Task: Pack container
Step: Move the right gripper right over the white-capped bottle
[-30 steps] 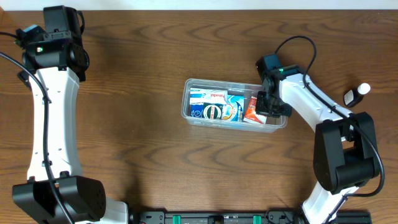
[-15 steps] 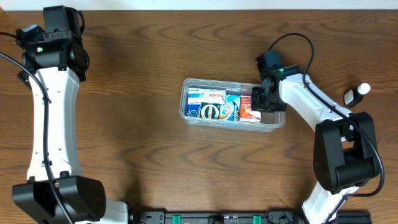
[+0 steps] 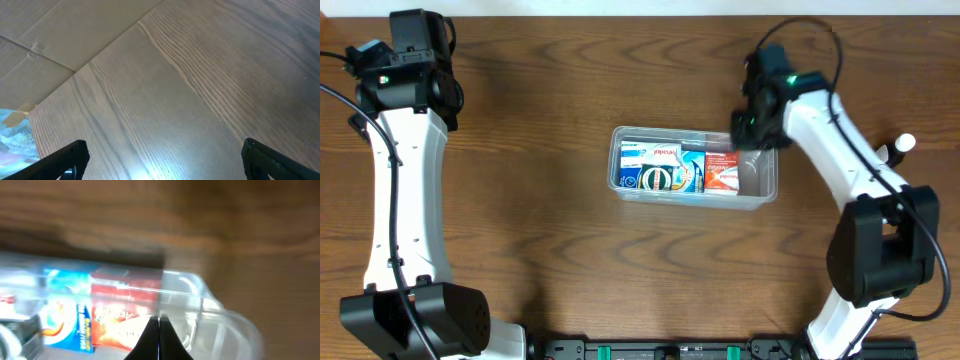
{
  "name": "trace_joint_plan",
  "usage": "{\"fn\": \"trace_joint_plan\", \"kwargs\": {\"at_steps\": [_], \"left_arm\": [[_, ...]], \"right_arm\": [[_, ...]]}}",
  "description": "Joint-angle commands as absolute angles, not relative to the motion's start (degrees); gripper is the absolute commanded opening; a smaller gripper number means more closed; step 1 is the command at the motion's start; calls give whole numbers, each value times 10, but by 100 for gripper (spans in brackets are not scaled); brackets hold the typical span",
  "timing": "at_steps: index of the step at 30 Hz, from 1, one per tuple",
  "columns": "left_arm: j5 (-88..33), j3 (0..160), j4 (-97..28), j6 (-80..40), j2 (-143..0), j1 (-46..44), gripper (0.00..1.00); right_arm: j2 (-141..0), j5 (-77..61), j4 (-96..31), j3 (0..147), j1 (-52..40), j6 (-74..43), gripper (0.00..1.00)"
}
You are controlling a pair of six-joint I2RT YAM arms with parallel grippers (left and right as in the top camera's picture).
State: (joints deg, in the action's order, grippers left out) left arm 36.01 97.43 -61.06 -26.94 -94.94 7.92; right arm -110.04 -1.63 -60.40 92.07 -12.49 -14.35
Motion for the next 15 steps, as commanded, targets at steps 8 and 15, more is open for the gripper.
{"fn": "trace_joint_plan", "kwargs": {"at_steps": [8,15], "left_arm": [[366,974,-610,-266,-950,81,98],[366,974,-610,-266,-950,81,98]], "right_arm": [[-1099,6,-741,1125,-6,-95,30],[-1100,23,-750,1127,125,-67,73]]}}
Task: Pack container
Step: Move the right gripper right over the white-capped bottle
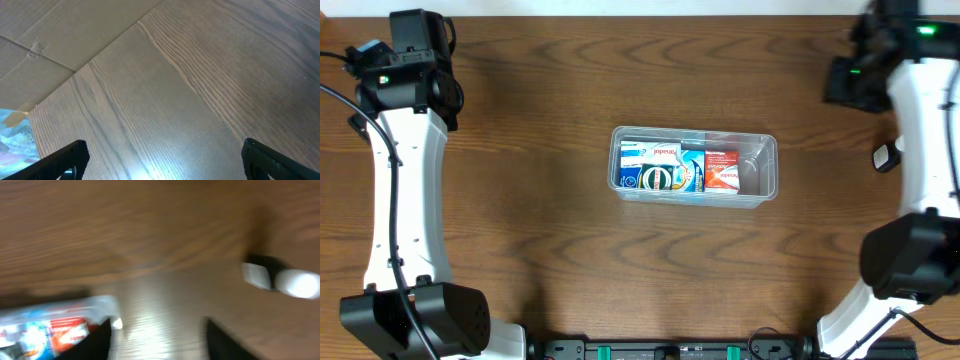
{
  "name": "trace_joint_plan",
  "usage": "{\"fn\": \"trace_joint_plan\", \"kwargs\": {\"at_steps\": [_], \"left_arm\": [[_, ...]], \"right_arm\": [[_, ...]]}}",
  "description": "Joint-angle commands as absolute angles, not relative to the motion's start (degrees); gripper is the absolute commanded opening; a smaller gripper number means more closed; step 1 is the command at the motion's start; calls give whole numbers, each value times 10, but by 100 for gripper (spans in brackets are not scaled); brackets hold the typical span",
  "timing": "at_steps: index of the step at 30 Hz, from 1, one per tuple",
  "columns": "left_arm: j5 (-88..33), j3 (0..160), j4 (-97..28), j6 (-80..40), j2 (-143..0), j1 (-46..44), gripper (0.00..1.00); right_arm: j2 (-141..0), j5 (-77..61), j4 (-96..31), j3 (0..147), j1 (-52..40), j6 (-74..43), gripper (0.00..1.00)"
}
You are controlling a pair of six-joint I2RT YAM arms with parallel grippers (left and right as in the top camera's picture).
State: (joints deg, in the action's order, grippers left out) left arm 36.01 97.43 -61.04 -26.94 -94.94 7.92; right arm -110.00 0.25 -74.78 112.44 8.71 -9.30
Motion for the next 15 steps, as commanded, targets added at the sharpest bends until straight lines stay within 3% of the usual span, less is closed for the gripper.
{"fn": "trace_joint_plan", "kwargs": {"at_steps": [1,7,15], "left_arm": [[366,974,-610,-266,-950,81,98],[366,974,-610,-266,-950,81,98],[366,974,-610,-266,-950,81,98]], "right_arm": [[-1100,29,-748,1127,140,-53,80],[-1100,32,-731,1127,216,70,95],[-1126,21,-716,1127,275,143,90]]}}
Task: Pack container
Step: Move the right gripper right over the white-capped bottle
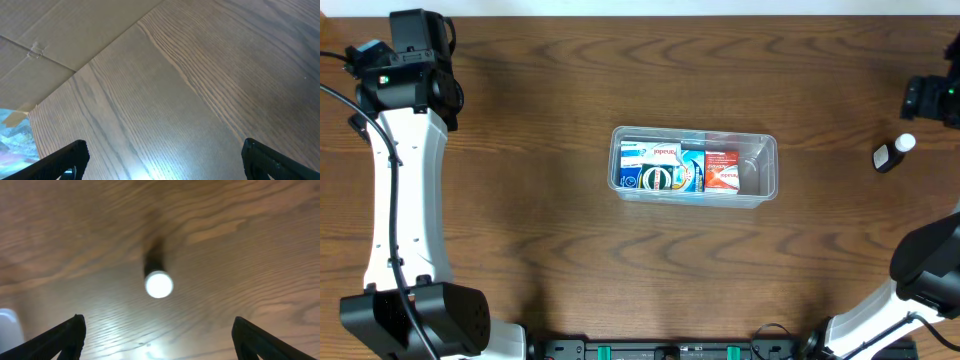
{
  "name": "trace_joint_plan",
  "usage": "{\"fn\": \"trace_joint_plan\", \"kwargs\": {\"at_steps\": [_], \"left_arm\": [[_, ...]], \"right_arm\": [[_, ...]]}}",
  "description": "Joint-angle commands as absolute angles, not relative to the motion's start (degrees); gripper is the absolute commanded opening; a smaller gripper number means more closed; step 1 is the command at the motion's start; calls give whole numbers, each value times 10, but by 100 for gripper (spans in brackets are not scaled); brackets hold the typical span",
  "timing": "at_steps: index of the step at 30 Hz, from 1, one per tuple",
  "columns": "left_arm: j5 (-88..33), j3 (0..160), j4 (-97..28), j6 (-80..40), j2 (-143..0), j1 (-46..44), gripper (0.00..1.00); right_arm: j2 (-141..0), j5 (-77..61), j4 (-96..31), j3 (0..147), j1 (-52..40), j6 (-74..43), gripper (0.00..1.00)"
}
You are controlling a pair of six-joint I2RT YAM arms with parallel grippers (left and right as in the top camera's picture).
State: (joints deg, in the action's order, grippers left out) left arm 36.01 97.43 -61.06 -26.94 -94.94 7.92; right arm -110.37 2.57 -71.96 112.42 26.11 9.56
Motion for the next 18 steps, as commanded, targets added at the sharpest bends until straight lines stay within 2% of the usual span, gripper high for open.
{"fn": "trace_joint_plan", "kwargs": {"at_steps": [1,15,18], "left_arm": [[366,974,-610,-266,-950,81,98],[366,974,-610,-266,-950,81,98],[366,974,-610,-266,-950,81,98]], "right_arm": [[-1134,13,-715,1127,279,155,90],[-1250,-50,-715,1127,288,244,83],[-1257,-50,-711,1127,288,249,77]]}}
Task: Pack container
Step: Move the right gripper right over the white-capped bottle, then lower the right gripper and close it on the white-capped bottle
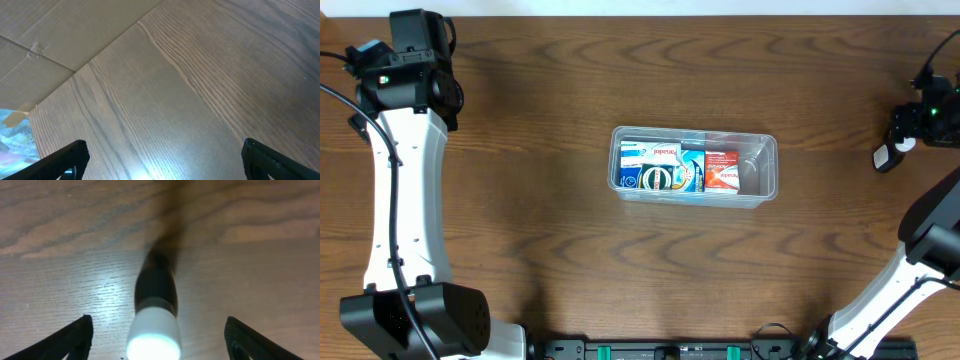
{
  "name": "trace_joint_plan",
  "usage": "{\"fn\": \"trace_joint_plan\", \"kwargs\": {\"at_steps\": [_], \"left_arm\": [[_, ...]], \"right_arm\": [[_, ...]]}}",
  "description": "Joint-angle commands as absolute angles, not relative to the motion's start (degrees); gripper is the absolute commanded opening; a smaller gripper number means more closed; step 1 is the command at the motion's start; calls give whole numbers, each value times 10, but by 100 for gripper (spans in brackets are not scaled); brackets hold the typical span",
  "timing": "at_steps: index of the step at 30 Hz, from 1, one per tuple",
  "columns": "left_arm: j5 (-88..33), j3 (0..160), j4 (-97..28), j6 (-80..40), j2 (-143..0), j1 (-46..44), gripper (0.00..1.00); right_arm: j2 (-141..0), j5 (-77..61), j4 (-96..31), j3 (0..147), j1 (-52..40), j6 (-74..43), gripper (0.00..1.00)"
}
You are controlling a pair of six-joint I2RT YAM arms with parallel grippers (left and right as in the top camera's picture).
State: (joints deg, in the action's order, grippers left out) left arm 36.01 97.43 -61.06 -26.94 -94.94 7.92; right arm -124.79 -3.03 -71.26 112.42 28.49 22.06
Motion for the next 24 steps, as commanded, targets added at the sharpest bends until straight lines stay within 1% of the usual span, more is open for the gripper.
{"fn": "trace_joint_plan", "kwargs": {"at_steps": [1,4,8,12,17,21,24], "left_arm": [[366,974,-610,-266,-950,81,98],[366,974,-610,-266,-950,81,98],[366,974,-610,-266,-950,81,98],[366,974,-610,-266,-950,81,98],[366,974,-610,-266,-950,81,98],[366,974,-610,-266,-950,81,98],[366,974,-610,-266,-950,81,98]], "right_arm": [[-1258,-50,-711,1127,288,249,74],[-1258,-50,-708,1126,288,249,72],[-1258,-50,-689,1111,289,252,73],[-1258,-50,-683,1098,288,254,67],[-1258,-50,-670,1077,289,254,67],[-1258,-50,-670,1075,289,253,61],[-1258,-50,-668,1071,289,253,59]]}}
